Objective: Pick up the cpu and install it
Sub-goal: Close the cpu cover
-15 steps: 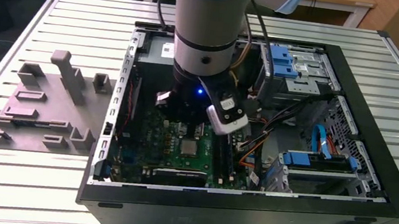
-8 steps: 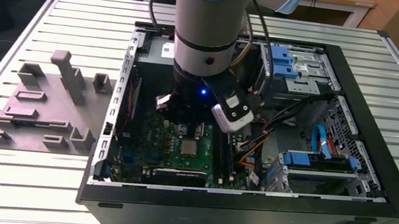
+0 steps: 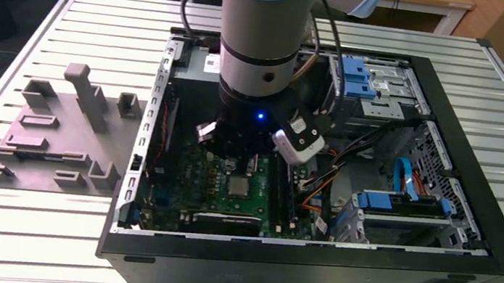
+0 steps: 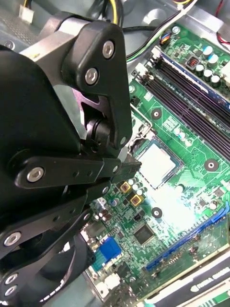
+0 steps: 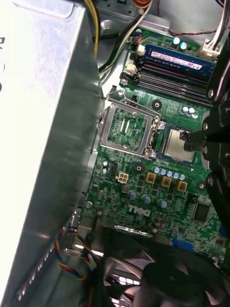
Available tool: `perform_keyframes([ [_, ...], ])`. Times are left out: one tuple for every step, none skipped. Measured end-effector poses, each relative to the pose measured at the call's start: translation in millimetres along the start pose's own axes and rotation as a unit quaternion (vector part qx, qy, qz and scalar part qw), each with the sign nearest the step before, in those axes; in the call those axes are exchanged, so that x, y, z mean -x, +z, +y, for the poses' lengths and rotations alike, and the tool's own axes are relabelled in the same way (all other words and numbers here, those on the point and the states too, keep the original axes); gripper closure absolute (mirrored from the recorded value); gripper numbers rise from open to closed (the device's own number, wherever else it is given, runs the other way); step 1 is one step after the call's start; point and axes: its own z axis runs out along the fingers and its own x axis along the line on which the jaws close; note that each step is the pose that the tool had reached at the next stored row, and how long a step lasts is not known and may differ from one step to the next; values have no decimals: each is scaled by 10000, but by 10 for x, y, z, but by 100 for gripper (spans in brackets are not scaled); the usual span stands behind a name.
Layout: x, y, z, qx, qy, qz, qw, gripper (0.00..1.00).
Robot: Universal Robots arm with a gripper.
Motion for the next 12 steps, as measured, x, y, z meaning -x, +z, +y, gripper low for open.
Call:
perform_keyframes([
  [0,0,0,0,-43,0,10000,89],
  [0,0,0,0,-81,0,10000,89],
  [0,0,0,0,-118,0,9999,89],
  [0,0,-1,-1,-156,0,9999,89],
  [-1,0,-1,-1,-198,0,9998,89],
  [0,0,-1,-2,-246,0,9997,89],
  [0,0,-1,-2,-303,1,9995,89],
  [0,0,-1,-2,-361,1,9993,89],
  [0,0,-2,-3,-424,1,9991,89],
  [-1,-1,-2,-3,-482,1,9988,89],
  [0,0,-2,-4,-536,1,9986,89],
  [0,0,-1,-4,-592,1,9982,89],
])
